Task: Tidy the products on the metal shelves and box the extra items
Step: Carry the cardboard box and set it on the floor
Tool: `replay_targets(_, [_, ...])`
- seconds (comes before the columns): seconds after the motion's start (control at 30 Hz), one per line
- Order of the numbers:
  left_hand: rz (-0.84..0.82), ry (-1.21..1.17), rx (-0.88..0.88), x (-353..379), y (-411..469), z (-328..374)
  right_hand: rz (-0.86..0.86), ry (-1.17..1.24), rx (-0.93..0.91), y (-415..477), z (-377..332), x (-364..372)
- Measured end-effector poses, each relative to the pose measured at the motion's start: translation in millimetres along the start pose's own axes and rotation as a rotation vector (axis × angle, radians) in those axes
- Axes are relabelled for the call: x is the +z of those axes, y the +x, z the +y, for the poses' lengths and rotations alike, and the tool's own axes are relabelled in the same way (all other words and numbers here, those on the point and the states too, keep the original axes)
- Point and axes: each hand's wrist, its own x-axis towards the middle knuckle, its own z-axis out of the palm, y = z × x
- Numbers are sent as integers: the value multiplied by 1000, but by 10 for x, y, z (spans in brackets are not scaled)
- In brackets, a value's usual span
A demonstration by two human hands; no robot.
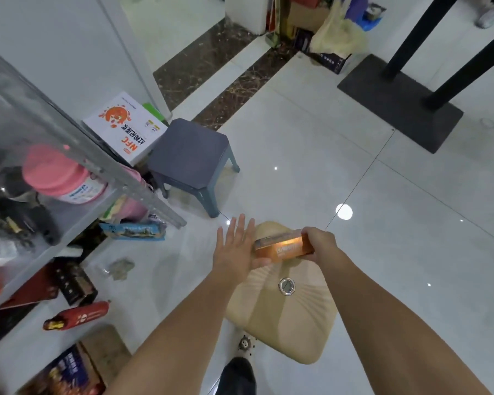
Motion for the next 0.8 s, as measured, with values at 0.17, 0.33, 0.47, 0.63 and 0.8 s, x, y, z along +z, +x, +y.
replay_targets(0.17, [-5,-395,-265,-513,-442,-275,-141,182,-111,-688,22,-156])
replay_targets(0.33, [9,-1130,-384,-1180,-1205,-306,-469,294,-297,-1800,-91,-82])
replay_targets(0.47, [218,-1690,-375,-1294,-2224,-403,-746,271,-397,-2715,249,-26])
replay_targets(0.63, [526,-1703,-410,-823,-3876,-798,-714,-208,-585,-3851,1221,70])
replay_targets(0.8, [722,-1592,-461,-351,-5268,-1472,-859,-401,-652,-4734,2013,680])
